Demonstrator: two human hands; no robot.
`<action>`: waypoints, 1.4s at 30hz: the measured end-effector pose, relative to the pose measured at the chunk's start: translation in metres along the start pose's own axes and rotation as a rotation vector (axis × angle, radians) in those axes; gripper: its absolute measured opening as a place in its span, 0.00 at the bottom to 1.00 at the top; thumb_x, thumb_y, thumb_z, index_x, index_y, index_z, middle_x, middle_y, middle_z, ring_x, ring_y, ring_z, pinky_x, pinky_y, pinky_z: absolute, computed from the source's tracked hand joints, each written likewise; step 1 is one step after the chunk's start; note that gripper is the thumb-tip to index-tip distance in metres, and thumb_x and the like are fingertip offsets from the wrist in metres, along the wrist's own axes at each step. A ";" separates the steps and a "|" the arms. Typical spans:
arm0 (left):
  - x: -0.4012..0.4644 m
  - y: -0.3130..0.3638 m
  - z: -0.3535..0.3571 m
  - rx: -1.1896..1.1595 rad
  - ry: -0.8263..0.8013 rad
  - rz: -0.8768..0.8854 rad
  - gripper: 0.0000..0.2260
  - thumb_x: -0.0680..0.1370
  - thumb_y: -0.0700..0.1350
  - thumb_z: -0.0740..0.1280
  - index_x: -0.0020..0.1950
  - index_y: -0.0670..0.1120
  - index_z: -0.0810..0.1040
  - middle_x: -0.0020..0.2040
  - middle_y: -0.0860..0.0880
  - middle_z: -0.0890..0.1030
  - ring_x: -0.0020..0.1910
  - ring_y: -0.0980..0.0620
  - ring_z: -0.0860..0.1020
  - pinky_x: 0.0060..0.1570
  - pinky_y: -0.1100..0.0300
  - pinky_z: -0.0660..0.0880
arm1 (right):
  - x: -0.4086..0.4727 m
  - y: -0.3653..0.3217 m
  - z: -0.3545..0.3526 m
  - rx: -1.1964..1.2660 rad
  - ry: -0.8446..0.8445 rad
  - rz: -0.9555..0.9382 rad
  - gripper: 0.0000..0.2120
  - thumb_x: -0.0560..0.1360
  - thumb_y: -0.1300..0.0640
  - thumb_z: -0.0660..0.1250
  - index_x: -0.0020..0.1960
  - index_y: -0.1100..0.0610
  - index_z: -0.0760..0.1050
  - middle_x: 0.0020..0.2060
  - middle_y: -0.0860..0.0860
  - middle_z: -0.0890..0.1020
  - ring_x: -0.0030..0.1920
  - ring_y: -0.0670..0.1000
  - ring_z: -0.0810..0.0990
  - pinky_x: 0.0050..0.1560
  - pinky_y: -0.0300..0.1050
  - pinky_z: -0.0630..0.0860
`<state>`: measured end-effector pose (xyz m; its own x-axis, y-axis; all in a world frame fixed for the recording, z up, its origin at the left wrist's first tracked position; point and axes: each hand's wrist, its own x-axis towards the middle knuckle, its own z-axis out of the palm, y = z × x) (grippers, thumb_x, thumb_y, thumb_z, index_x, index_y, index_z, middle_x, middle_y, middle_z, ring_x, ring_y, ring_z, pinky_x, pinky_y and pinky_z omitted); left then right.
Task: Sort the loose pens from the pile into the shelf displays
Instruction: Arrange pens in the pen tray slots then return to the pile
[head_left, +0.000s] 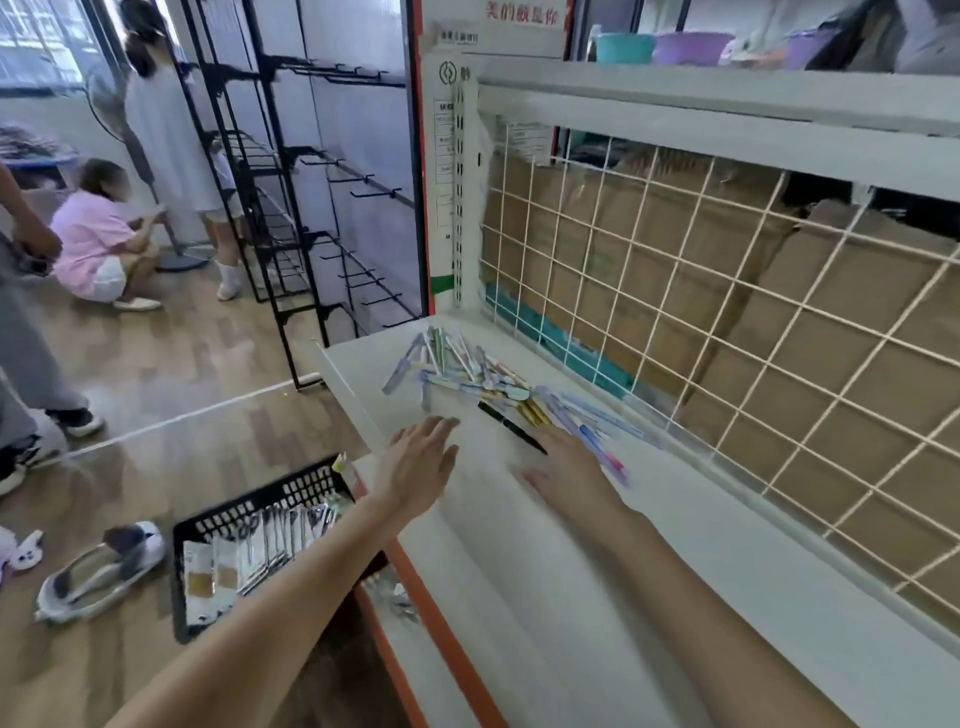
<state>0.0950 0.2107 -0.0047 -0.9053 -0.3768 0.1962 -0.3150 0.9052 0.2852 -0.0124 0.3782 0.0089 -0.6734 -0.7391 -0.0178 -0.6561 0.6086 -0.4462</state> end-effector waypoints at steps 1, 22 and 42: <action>0.015 -0.008 0.001 -0.026 -0.015 0.027 0.18 0.82 0.46 0.54 0.72 0.47 0.64 0.70 0.48 0.69 0.65 0.46 0.71 0.63 0.53 0.65 | 0.009 -0.002 0.001 0.022 0.020 0.017 0.26 0.77 0.54 0.63 0.73 0.53 0.61 0.71 0.50 0.66 0.70 0.52 0.64 0.69 0.48 0.63; 0.176 -0.085 0.019 -0.031 -0.064 0.483 0.08 0.76 0.45 0.66 0.53 0.46 0.82 0.53 0.48 0.81 0.56 0.46 0.76 0.53 0.56 0.66 | 0.122 -0.022 0.045 -0.187 0.339 0.304 0.12 0.77 0.56 0.62 0.59 0.54 0.76 0.57 0.52 0.74 0.61 0.55 0.67 0.59 0.46 0.58; 0.130 -0.011 -0.023 -0.826 -0.403 0.431 0.08 0.75 0.38 0.69 0.44 0.51 0.77 0.37 0.54 0.80 0.37 0.62 0.79 0.41 0.68 0.75 | -0.030 0.013 -0.015 0.485 0.773 0.414 0.07 0.71 0.65 0.70 0.40 0.54 0.77 0.38 0.46 0.79 0.35 0.45 0.74 0.37 0.30 0.67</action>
<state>-0.0131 0.1470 0.0390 -0.9720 0.1826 0.1477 0.2185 0.4722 0.8540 -0.0057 0.4125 0.0174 -0.9668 0.0002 0.2555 -0.2261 0.4649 -0.8560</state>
